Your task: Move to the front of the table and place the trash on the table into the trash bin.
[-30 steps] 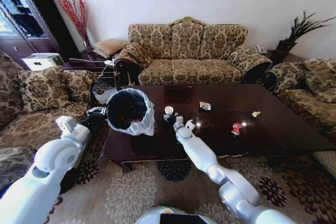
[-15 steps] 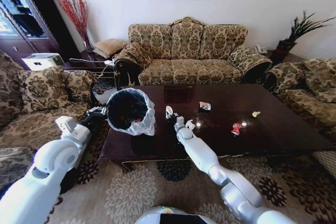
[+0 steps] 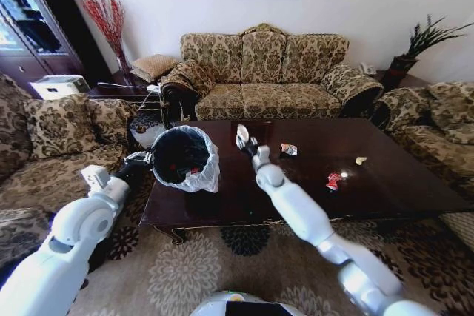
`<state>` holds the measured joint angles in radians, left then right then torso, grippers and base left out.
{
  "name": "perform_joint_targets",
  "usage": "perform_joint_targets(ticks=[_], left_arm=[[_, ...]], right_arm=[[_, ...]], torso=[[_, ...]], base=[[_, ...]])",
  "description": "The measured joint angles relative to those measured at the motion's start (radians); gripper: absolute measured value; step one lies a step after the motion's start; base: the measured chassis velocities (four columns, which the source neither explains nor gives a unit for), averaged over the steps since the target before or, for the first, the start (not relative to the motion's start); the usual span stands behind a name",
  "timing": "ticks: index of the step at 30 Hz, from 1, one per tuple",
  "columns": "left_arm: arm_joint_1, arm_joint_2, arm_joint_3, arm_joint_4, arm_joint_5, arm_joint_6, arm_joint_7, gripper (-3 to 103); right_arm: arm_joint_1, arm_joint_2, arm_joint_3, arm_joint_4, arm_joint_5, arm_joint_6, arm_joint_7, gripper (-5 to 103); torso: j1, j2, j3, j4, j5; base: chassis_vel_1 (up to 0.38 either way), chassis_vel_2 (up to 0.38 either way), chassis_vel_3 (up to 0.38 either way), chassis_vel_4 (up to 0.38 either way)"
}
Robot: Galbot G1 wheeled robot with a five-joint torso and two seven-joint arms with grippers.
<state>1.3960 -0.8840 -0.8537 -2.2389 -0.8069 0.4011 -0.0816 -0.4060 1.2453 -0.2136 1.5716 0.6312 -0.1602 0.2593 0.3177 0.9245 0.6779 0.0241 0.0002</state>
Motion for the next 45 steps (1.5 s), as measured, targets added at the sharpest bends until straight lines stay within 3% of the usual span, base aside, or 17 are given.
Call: perform_joint_targets(ticks=[4, 6, 7, 9, 13, 16, 25, 26, 28, 31, 35, 38, 41, 45], left_arm=[[0.006, -0.005, 0.001, -0.005, 0.003, 0.000, 0.000, 3], [0.010, -0.010, 0.003, -0.009, 0.004, 0.002, -0.001, 3], [0.011, -0.016, 0.008, -0.012, 0.001, 0.004, 0.000, 3], [0.011, -0.019, 0.009, -0.012, 0.001, 0.004, 0.000, 3], [0.015, -0.029, 0.010, -0.016, 0.001, 0.007, -0.003, 3], [0.021, -0.034, 0.003, -0.020, 0.001, 0.007, -0.005, 3], [0.024, -0.049, -0.003, -0.031, 0.003, 0.012, -0.017, 3], [0.025, -0.050, -0.004, -0.032, 0.003, 0.013, -0.017, 3], [0.025, -0.051, -0.005, -0.032, 0.003, 0.013, -0.018, 3], [0.027, -0.050, -0.010, -0.032, 0.003, 0.013, -0.019, 3], [0.026, -0.047, -0.011, -0.032, 0.002, 0.013, -0.018, 3], [0.023, -0.044, -0.011, -0.028, 0.001, 0.014, -0.018, 3], [0.019, -0.044, -0.011, -0.023, 0.002, 0.014, -0.017, 3], [0.016, -0.048, -0.011, -0.020, 0.004, 0.014, -0.017, 3]], right_arm=[[0.075, -0.026, -0.033, 0.111, 0.058, -0.039, 0.029, 32], [0.127, -0.036, -0.060, 0.178, 0.110, -0.063, 0.051, 37], [0.182, -0.039, -0.097, 0.251, 0.180, -0.090, 0.083, 38], [0.197, -0.038, -0.113, 0.273, 0.205, -0.098, 0.098, 40], [0.236, -0.031, -0.225, 0.390, 0.311, -0.129, 0.155, 36], [0.228, -0.034, -0.275, 0.421, 0.326, -0.136, 0.166, 32], [0.175, -0.035, -0.388, 0.446, 0.326, -0.150, 0.168, 38], [0.171, -0.030, -0.391, 0.443, 0.319, -0.150, 0.168, 49], [0.170, -0.027, -0.391, 0.439, 0.315, -0.150, 0.168, 49], [0.178, -0.015, -0.391, 0.423, 0.309, -0.150, 0.164, 65], [0.189, -0.002, -0.391, 0.413, 0.309, -0.148, 0.162, 77], [0.199, 0.013, -0.384, 0.406, 0.303, -0.121, 0.170, 92], [0.219, 0.008, -0.336, 0.413, 0.300, -0.112, 0.202, 99], [0.228, -0.026, -0.269, 0.424, 0.303, -0.116, 0.225, 100]], torso=[[0.000, 0.000, 0.000, -0.0002, -0.0004], [0.000, 0.000, 0.000, 0.0000, -0.0001], [0.000, 0.000, 0.000, -0.0002, -0.0003], [0.000, 0.000, 0.000, -0.0002, -0.0004], [0.000, 0.000, 0.000, -0.0001, -0.0004], [0.000, 0.000, 0.000, 0.0000, -0.0004], [0.000, 0.000, 0.000, -0.0004, -0.0001], [0.000, 0.000, 0.000, -0.0004, -0.0002], [0.000, 0.000, 0.000, -0.0004, -0.0002], [0.000, 0.000, 0.000, -0.0002, -0.0002], [0.000, 0.000, 0.000, -0.0002, -0.0002], [0.000, 0.000, 0.000, -0.0001, -0.0002], [0.000, 0.000, 0.000, 0.0003, -0.0003], [0.000, 0.000, 0.000, -0.0002, -0.0003]], base=[[0.000, 0.000, 0.000, 0.000], [0.000, 0.000, 0.000, 0.000], [0.000, 0.000, 0.000, 0.000], [0.000, 0.000, 0.000, 0.000], [0.000, 0.000, 0.000, 0.000], [0.000, 0.000, 0.000, 0.000], [0.000, 0.000, 0.000, 0.000], [0.000, 0.000, 0.000, 0.000], [0.000, 0.000, 0.000, 0.000], [0.000, 0.000, 0.000, 0.000], [0.000, 0.000, 0.000, 0.000], [0.000, 0.000, 0.000, 0.000], [0.000, 0.000, 0.000, 0.000], [0.000, 0.000, 0.000, 0.000]])
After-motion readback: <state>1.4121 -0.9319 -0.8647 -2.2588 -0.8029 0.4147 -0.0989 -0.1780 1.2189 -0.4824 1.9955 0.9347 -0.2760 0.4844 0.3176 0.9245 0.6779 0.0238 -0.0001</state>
